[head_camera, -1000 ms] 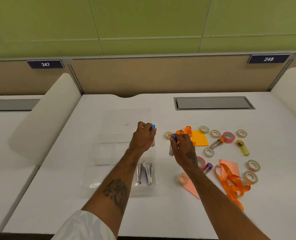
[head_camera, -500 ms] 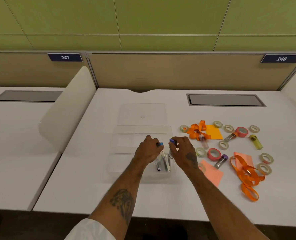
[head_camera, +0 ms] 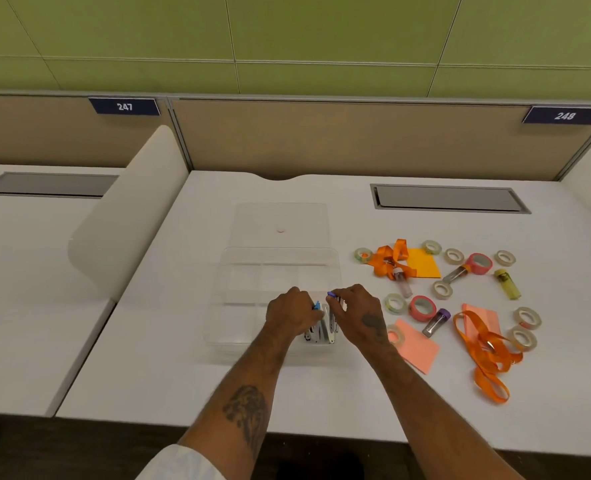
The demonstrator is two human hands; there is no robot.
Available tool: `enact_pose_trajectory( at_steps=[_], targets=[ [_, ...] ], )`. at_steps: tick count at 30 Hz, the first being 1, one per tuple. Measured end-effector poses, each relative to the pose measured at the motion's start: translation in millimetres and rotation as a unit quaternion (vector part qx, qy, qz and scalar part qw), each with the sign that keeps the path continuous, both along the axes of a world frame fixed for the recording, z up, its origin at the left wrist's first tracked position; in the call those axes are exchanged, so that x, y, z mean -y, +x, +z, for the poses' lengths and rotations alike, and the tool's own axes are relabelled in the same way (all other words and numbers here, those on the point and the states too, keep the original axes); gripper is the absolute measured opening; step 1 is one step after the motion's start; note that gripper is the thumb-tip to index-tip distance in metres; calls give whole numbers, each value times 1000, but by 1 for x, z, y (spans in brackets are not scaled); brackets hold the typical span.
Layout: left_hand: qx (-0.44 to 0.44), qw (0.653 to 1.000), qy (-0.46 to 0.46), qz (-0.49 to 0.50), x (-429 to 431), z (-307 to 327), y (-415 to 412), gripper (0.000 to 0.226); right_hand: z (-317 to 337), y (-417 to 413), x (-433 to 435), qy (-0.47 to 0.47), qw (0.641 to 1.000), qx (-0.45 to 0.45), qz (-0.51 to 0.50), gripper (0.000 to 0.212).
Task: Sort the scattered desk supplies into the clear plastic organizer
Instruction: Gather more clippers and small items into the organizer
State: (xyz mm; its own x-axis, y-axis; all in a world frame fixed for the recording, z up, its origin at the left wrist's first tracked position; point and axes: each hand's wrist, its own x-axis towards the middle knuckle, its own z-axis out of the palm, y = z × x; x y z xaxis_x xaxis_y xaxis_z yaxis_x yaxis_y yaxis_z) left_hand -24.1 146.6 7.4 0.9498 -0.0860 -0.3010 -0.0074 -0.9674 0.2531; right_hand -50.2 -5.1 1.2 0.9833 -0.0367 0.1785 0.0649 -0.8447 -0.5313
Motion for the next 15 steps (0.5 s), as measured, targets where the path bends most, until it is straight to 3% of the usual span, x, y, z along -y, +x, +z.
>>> enact_pose_trajectory(
  at_steps=[5,15],
  targets=[
    [36,998,38,-44,-7,2,3,72,-2,2,1,-63,998,-19,17,30],
    [124,990,43,-40,-27,4,9,70,-4,6,-2,-135,989,-63,17,35]
  ],
)
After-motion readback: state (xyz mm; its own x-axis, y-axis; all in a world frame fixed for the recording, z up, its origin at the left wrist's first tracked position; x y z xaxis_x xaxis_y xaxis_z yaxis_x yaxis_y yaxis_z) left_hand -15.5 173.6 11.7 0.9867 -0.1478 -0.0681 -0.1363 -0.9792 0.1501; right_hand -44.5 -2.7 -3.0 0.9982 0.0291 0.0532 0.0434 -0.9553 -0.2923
